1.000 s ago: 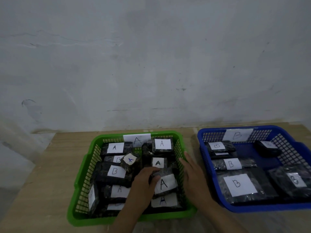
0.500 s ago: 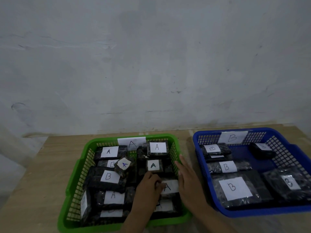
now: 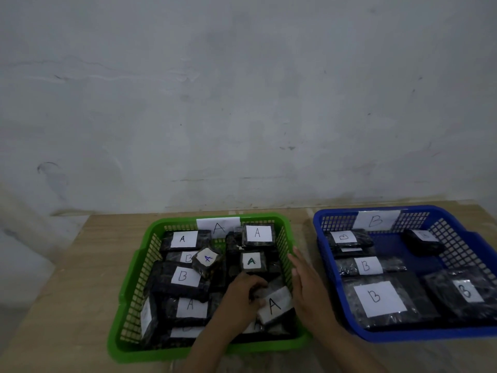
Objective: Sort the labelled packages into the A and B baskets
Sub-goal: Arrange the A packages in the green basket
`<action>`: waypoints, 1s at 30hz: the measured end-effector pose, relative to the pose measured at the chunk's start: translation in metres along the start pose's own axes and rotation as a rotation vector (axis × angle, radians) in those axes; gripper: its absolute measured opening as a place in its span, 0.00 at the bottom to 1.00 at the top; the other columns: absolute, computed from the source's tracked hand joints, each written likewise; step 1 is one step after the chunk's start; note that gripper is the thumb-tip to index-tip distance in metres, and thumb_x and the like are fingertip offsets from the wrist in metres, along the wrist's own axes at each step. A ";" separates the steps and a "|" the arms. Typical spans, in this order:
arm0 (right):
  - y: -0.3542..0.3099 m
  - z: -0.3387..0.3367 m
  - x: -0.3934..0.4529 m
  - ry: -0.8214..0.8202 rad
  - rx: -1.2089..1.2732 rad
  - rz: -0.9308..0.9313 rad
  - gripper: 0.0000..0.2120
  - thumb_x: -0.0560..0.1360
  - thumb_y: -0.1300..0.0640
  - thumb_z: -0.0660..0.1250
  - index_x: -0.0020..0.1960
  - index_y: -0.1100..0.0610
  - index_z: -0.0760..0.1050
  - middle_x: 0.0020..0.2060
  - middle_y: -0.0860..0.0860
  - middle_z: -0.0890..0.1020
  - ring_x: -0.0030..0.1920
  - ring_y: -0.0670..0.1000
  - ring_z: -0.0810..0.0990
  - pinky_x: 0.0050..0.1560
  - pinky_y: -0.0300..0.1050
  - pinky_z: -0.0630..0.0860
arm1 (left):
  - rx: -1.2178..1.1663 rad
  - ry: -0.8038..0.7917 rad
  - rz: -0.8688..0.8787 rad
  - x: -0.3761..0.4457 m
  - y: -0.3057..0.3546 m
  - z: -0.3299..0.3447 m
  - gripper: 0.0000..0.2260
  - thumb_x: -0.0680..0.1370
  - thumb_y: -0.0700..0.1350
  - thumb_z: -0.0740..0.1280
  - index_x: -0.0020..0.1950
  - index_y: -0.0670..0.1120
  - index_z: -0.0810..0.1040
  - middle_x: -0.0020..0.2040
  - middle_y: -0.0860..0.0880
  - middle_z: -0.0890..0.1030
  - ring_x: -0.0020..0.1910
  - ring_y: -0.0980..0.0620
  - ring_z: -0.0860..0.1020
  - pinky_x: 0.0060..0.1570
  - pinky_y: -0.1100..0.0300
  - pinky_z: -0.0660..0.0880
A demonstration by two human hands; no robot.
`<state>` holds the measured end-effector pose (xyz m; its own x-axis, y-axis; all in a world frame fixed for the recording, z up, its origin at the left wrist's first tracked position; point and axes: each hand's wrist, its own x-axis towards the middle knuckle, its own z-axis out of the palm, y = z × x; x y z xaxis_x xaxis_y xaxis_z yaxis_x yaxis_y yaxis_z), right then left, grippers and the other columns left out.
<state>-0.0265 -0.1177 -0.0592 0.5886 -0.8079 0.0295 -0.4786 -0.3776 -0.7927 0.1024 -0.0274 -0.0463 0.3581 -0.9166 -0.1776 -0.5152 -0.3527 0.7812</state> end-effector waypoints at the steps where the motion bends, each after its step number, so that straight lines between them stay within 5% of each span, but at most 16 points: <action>1: 0.000 0.000 -0.001 -0.002 0.018 0.004 0.19 0.80 0.56 0.49 0.70 0.51 0.60 0.68 0.38 0.55 0.69 0.39 0.53 0.71 0.40 0.54 | -0.006 0.009 0.017 0.001 0.001 -0.004 0.11 0.74 0.37 0.67 0.56 0.45 0.76 0.50 0.51 0.70 0.54 0.54 0.72 0.49 0.77 0.66; 9: -0.001 0.003 -0.005 0.004 0.015 0.029 0.20 0.80 0.53 0.49 0.71 0.50 0.58 0.67 0.38 0.54 0.69 0.39 0.52 0.70 0.40 0.54 | 0.069 -0.123 0.045 -0.002 0.003 -0.002 0.11 0.74 0.38 0.67 0.57 0.43 0.78 0.55 0.46 0.75 0.56 0.52 0.74 0.58 0.67 0.69; 11: 0.000 0.003 -0.005 0.004 -0.007 0.040 0.23 0.79 0.45 0.46 0.71 0.50 0.58 0.68 0.38 0.53 0.70 0.39 0.51 0.70 0.39 0.52 | 0.066 -0.103 0.051 -0.003 0.005 0.007 0.14 0.72 0.41 0.70 0.57 0.43 0.77 0.51 0.48 0.73 0.54 0.52 0.74 0.55 0.69 0.69; 13: 0.003 0.005 -0.005 -0.010 -0.097 0.015 0.38 0.70 0.30 0.33 0.72 0.49 0.54 0.69 0.38 0.48 0.71 0.38 0.44 0.70 0.37 0.43 | 0.064 -0.037 0.024 -0.005 0.008 0.014 0.15 0.72 0.43 0.70 0.58 0.43 0.76 0.50 0.50 0.69 0.52 0.53 0.73 0.50 0.70 0.67; 16: 0.005 0.004 -0.005 -0.058 -0.226 0.022 0.51 0.58 0.26 0.21 0.73 0.48 0.49 0.69 0.39 0.40 0.69 0.37 0.34 0.69 0.37 0.34 | 0.099 0.054 0.011 -0.012 0.007 0.018 0.18 0.73 0.46 0.68 0.62 0.47 0.71 0.52 0.53 0.65 0.51 0.56 0.70 0.50 0.69 0.66; 26: -0.029 0.016 -0.010 -0.048 -0.483 -0.015 0.52 0.57 0.28 0.18 0.72 0.44 0.52 0.73 0.44 0.39 0.71 0.45 0.31 0.71 0.51 0.33 | 0.064 0.512 0.027 -0.053 -0.011 -0.049 0.07 0.76 0.44 0.65 0.53 0.47 0.77 0.46 0.55 0.75 0.45 0.57 0.75 0.48 0.64 0.73; 30: -0.054 0.043 -0.002 -0.094 -0.347 -0.106 0.49 0.61 0.26 0.25 0.69 0.48 0.63 0.74 0.45 0.53 0.74 0.47 0.42 0.73 0.53 0.41 | 0.148 0.661 -0.014 -0.069 -0.037 -0.078 0.06 0.73 0.38 0.68 0.49 0.43 0.79 0.42 0.50 0.78 0.43 0.51 0.77 0.43 0.60 0.71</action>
<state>0.0259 -0.0760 -0.0427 0.6961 -0.7172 0.0318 -0.5946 -0.6008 -0.5343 0.1576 0.0638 -0.0163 0.7420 -0.6208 0.2531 -0.5914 -0.4283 0.6832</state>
